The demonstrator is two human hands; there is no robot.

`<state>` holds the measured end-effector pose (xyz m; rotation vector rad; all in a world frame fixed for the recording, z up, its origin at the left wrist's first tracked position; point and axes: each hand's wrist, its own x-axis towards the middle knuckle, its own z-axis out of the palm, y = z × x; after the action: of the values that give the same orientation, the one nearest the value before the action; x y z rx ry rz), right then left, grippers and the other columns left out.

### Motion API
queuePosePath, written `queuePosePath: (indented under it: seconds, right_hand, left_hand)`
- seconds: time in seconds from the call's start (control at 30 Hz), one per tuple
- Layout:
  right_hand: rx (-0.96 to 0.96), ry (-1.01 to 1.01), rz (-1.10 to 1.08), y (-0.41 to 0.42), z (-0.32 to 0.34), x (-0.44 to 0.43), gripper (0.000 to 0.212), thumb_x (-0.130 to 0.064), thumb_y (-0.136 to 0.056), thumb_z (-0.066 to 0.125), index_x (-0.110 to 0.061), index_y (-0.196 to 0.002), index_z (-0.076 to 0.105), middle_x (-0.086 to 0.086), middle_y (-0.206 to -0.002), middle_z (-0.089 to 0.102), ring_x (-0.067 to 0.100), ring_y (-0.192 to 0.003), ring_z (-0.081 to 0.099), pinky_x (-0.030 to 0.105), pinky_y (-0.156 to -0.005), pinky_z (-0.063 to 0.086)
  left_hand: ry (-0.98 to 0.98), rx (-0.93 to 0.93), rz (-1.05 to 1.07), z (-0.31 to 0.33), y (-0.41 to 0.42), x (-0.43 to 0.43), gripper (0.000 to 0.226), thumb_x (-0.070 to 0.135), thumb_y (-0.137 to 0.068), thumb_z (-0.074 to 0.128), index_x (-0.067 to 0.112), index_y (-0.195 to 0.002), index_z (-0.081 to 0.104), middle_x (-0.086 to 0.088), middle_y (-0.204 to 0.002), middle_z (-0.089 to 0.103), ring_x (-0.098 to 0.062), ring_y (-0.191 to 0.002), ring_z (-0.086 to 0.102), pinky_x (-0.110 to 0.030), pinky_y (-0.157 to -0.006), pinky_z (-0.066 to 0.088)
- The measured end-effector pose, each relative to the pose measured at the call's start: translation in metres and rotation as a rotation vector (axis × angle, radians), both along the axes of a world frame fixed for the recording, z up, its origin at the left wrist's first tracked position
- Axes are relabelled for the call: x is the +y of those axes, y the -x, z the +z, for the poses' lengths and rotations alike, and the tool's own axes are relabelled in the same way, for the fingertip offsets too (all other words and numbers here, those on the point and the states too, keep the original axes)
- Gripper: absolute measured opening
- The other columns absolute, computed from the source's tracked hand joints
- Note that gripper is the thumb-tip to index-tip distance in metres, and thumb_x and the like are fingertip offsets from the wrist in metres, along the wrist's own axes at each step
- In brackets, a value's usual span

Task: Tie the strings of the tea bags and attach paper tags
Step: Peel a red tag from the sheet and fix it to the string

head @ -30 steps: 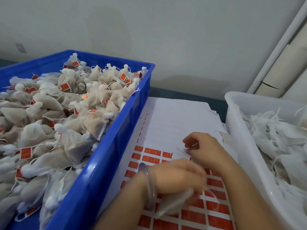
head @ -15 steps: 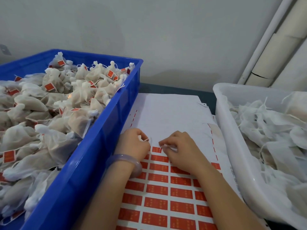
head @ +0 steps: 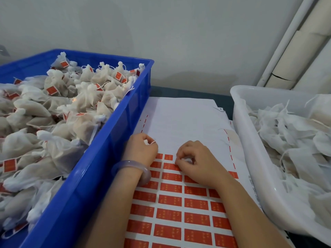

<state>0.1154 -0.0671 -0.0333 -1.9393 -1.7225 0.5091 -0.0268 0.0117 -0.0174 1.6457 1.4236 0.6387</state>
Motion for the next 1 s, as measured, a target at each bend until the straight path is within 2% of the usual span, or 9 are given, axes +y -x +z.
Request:
queuePosePath:
  seconds: [0.1,0.2,0.27,0.37,0.47,0.8,0.93,1.0]
  right_hand:
    - [0.004,-0.009,-0.101,0.005,0.001,0.005,0.033,-0.044,-0.09,0.05,-0.023,-0.073,0.069,-0.014,-0.086,0.059,0.003,-0.081,0.054,0.009,-0.067,0.034]
    - [-0.038,0.007,-0.198,0.01,0.002,0.011,0.023,-0.046,-0.084,0.06,-0.03,-0.068,0.057,-0.014,-0.075,0.058,0.005,-0.07,0.056,0.011,-0.062,0.039]
    - [-0.037,0.04,-0.214,0.012,0.002,0.011,0.017,-0.044,-0.08,0.066,-0.032,-0.081,0.055,-0.014,-0.086,0.057,0.006,-0.08,0.054,0.015,-0.07,0.043]
    - [-0.071,0.085,-0.204,0.015,0.003,0.011,0.024,-0.044,-0.082,0.065,-0.031,-0.102,0.061,-0.008,-0.113,0.054,0.01,-0.105,0.046,0.028,-0.092,0.043]
    - [-0.108,0.104,-0.242,0.019,0.005,0.013,0.025,-0.043,-0.084,0.063,-0.03,-0.104,0.066,-0.005,-0.126,0.05,0.014,-0.118,0.039,0.036,-0.103,0.036]
    - [-0.094,0.097,-0.288,0.026,0.002,0.013,0.016,-0.037,-0.087,0.062,-0.028,-0.097,0.07,-0.006,-0.121,0.051,0.013,-0.112,0.038,0.028,-0.093,0.031]
    - [-0.08,0.091,-0.319,0.026,0.0,0.011,0.03,-0.041,-0.086,0.061,-0.027,-0.112,0.061,-0.005,-0.125,0.047,0.014,-0.117,0.038,0.031,-0.1,0.033]
    - [-0.11,0.09,-0.316,0.028,0.0,0.012,0.028,-0.04,-0.087,0.06,-0.027,-0.112,0.063,-0.005,-0.125,0.049,0.014,-0.117,0.038,0.032,-0.1,0.032]
  left_hand:
    - [0.006,0.002,-0.004,0.001,0.0,0.0,0.009,0.017,-0.092,0.054,0.021,-0.098,0.057,0.006,-0.08,0.057,-0.008,-0.068,0.056,-0.016,-0.048,0.038]
    - [0.003,0.009,-0.001,0.0,-0.001,0.001,0.008,0.016,-0.092,0.054,0.022,-0.096,0.057,0.007,-0.079,0.056,-0.008,-0.067,0.055,-0.016,-0.048,0.038]
    - [0.0,0.012,0.002,0.0,-0.001,0.001,0.007,0.017,-0.092,0.054,0.022,-0.096,0.057,0.007,-0.079,0.055,-0.008,-0.067,0.055,-0.016,-0.049,0.037]
    - [0.001,0.01,0.008,-0.001,0.0,0.002,0.006,0.018,-0.091,0.055,0.024,-0.093,0.056,0.008,-0.078,0.055,-0.008,-0.066,0.055,-0.016,-0.049,0.038]
    - [-0.003,0.01,0.007,-0.001,0.0,0.002,0.006,0.018,-0.092,0.054,0.024,-0.092,0.056,0.007,-0.078,0.056,-0.008,-0.066,0.056,-0.016,-0.049,0.038]
    - [-0.04,0.025,-0.01,-0.003,-0.001,0.001,0.006,0.019,-0.092,0.053,0.024,-0.09,0.055,0.008,-0.077,0.056,-0.008,-0.067,0.056,-0.016,-0.049,0.038]
    - [-0.034,0.025,-0.02,-0.003,-0.001,0.001,0.006,0.019,-0.092,0.054,0.024,-0.09,0.056,0.007,-0.078,0.056,-0.008,-0.068,0.056,-0.016,-0.049,0.038]
    - [-0.034,0.028,-0.021,-0.003,-0.001,0.002,0.006,0.02,-0.092,0.054,0.024,-0.089,0.056,0.007,-0.078,0.057,-0.008,-0.067,0.057,-0.016,-0.049,0.038]
